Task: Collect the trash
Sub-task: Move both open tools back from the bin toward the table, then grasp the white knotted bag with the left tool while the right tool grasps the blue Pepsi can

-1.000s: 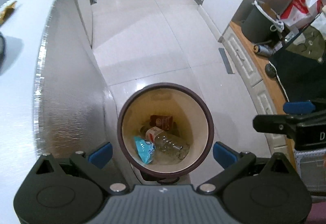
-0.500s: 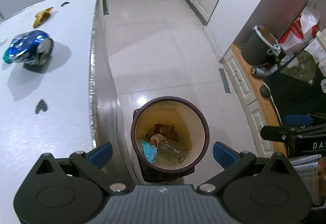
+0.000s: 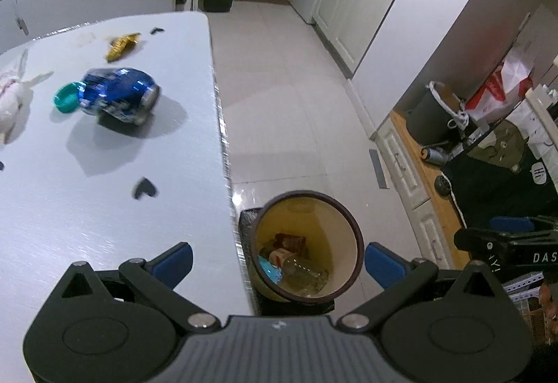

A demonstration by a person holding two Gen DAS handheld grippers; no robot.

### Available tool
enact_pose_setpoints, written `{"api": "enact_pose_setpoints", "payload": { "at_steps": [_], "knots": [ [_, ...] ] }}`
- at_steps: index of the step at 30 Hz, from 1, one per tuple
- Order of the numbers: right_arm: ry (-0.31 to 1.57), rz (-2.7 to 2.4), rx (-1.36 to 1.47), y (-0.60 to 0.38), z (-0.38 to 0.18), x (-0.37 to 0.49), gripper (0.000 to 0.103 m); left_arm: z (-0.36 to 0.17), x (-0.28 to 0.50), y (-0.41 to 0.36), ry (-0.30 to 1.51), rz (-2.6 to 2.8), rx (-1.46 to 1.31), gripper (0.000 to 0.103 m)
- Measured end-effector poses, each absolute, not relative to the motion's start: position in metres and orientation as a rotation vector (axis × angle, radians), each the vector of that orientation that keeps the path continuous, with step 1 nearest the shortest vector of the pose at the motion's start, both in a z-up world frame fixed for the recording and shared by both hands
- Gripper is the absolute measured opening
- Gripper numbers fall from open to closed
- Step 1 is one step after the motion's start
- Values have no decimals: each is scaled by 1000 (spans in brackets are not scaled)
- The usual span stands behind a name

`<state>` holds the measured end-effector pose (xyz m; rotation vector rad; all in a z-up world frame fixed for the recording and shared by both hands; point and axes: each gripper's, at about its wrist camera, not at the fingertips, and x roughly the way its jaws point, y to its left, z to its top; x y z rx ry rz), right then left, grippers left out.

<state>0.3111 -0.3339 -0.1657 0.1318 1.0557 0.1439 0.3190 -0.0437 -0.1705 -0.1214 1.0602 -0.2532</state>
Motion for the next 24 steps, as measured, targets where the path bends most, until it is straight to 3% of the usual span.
{"api": "enact_pose_setpoints", "payload": {
  "at_steps": [24],
  "knots": [
    [911,167,130,-124,-126,333,103,-128,344,182,903,-180,-142,103]
  ]
}}
